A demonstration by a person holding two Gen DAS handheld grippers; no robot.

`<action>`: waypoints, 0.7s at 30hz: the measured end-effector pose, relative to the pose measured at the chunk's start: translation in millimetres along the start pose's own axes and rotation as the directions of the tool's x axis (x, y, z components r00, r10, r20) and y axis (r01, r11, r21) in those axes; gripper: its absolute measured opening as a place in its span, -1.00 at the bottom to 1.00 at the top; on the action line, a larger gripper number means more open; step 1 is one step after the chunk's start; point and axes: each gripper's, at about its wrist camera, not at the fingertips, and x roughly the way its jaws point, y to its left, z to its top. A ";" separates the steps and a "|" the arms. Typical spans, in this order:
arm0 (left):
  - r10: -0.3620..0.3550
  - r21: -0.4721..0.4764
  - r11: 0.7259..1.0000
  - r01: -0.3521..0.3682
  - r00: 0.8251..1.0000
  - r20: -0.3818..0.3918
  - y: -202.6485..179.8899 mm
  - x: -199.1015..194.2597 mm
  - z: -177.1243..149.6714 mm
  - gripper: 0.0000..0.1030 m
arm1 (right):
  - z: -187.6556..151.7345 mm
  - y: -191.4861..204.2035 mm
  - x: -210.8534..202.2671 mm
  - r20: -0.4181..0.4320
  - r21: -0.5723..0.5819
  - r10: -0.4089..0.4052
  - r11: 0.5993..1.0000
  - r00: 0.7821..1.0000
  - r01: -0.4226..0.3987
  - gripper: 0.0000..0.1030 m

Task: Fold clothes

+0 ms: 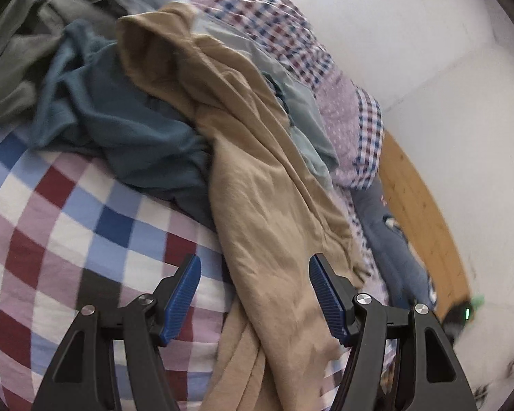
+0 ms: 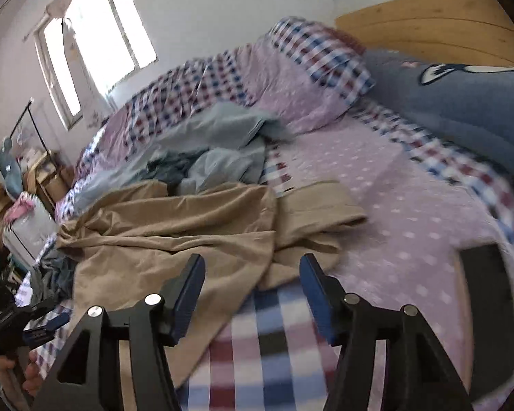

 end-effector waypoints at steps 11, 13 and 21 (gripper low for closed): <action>-0.006 0.026 1.000 0.007 0.999 -0.040 -0.5 4.3 -0.3 0.35 | 17.1 5.2 101.3 -0.095 -0.074 -0.092 0.994 0.991 0.085 0.04; -0.008 0.021 1.000 0.009 0.999 -0.044 0.4 6.1 0.4 0.35 | 14.7 7.7 110.7 -0.123 -0.087 -0.101 0.992 0.987 0.090 -0.03; 0.007 0.010 1.000 -0.007 0.999 -0.042 8.5 -0.2 3.2 0.35 | 8.3 26.7 96.8 -0.063 -0.154 -0.194 0.971 0.979 0.183 -0.86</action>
